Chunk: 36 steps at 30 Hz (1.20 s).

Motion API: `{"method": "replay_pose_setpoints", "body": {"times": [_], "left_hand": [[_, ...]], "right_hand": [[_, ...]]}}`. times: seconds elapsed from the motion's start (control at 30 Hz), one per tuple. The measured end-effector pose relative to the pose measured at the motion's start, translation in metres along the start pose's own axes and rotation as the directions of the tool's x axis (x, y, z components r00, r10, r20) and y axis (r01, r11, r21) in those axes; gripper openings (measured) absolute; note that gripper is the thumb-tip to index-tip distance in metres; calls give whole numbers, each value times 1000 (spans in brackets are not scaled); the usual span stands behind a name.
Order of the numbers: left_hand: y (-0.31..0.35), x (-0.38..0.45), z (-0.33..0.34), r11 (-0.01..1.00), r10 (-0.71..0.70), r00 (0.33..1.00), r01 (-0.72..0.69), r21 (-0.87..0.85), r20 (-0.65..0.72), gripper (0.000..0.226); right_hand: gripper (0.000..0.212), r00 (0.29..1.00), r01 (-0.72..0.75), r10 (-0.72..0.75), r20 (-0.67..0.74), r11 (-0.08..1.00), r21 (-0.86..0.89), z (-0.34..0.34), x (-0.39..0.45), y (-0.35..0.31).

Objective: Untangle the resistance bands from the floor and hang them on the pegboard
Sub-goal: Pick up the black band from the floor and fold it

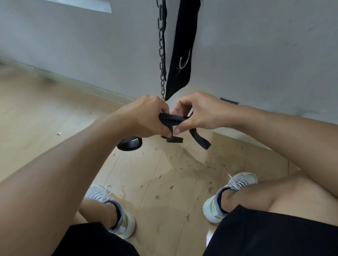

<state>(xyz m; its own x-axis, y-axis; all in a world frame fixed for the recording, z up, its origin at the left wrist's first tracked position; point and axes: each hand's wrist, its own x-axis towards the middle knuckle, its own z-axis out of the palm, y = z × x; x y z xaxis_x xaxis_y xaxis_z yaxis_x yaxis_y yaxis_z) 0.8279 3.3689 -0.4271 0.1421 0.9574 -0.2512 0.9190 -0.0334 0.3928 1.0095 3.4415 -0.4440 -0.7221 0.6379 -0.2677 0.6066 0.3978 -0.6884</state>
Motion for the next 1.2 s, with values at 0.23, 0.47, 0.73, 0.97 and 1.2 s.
{"method": "replay_pose_setpoints", "body": {"times": [0.23, 0.47, 0.73, 0.97, 1.2], "left_hand": [[-4, 1, -3, 999, 11, 999, -9, -48, 37, 32], [-5, 0, -4, 988, 17, 999, -11, -152, 39, 36], [-4, -1, -4, 985, 15, 1000, -19, -173, -27, 43], [-3, -1, -4, 974, 54, 995, -70, -215, -78, 41], [-9, 1, -5, 969, 36, 997, -51, -243, -64, 41]], "right_hand": [[36, 1000, 26, -26, 15, 999, 30, -1, 0, 1], [37, 994, 85, -88, 65, 995, 51, -2, -4, 2], [24, 973, 203, -205, -106, 979, -28, -7, -8, 2], [28, 906, 335, -363, -217, 929, -155, -6, -6, 1], [26, 943, 187, -233, -237, 962, -200, -4, -4, 2]]}}
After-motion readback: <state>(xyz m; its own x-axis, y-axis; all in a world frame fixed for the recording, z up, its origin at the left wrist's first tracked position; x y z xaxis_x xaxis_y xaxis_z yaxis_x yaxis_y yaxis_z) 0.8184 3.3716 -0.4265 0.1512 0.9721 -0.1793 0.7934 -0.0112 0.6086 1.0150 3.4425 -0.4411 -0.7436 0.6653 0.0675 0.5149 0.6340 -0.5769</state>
